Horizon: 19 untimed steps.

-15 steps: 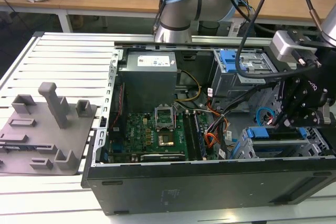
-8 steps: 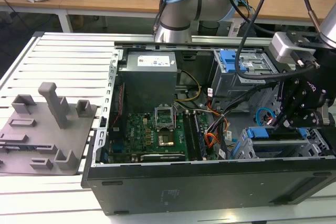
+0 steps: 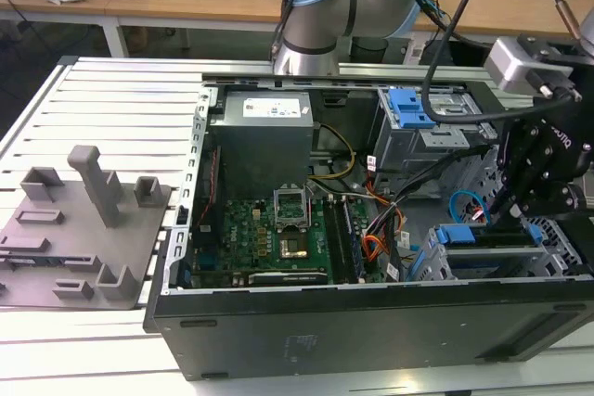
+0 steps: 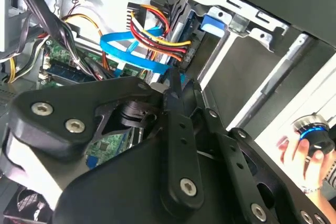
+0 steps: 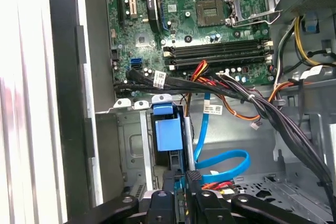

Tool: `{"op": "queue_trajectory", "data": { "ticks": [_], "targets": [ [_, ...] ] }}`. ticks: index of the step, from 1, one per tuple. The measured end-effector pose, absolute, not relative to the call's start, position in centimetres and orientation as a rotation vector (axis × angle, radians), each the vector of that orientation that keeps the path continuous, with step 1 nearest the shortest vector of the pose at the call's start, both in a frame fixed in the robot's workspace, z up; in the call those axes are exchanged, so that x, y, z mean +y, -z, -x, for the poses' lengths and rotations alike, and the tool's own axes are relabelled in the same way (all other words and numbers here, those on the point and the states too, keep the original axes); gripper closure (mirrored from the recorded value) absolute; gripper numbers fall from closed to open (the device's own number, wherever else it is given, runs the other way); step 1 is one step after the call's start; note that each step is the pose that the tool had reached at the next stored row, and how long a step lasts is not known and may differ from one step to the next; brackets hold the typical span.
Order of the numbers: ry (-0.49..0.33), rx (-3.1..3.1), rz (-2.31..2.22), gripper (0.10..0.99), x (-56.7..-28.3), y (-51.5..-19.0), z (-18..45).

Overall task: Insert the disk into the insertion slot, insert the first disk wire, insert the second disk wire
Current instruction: 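Insert the second disk wire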

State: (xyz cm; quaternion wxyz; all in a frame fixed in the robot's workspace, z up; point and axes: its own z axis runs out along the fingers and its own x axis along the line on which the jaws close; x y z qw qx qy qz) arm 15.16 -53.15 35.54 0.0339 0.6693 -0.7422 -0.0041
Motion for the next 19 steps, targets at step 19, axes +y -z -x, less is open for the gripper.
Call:
{"op": "queue_trajectory", "data": {
  "ticks": [19],
  "targets": [
    [0.059, -2.268, -2.123, 0.98, -53.3, -36.9, -13.8]
  ]
}}
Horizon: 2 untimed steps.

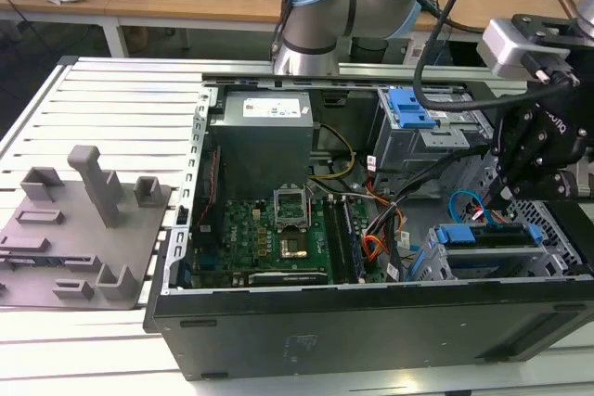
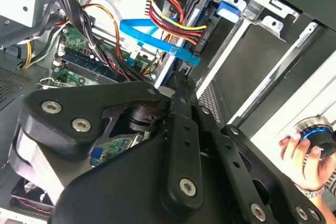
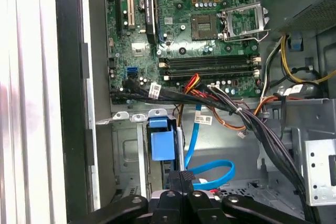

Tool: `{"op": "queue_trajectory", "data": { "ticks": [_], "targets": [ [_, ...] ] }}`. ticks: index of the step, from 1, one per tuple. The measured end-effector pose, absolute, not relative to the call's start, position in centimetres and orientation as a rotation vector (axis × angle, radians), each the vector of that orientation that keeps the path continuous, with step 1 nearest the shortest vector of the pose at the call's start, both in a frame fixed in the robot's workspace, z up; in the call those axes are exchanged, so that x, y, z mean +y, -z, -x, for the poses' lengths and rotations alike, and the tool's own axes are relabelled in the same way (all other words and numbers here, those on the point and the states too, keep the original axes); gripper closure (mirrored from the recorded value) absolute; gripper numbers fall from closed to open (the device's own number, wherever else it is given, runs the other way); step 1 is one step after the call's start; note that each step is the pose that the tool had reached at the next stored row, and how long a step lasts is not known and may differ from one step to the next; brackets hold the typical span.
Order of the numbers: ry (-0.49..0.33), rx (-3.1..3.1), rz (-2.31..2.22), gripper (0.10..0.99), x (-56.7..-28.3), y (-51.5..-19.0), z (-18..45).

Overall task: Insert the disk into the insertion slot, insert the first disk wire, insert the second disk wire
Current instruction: 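Insert the second disk wire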

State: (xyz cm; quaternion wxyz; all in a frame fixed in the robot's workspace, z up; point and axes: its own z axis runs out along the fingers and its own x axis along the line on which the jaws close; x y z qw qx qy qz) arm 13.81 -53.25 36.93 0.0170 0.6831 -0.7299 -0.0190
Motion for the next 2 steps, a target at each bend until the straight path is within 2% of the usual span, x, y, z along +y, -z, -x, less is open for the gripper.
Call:
{"op": "queue_trajectory", "data": {
  "ticks": [2],
  "targets": [
    [0.059, -2.269, -2.123, 0.98, -53.25, -36.93, -13.8]
  ]
}}
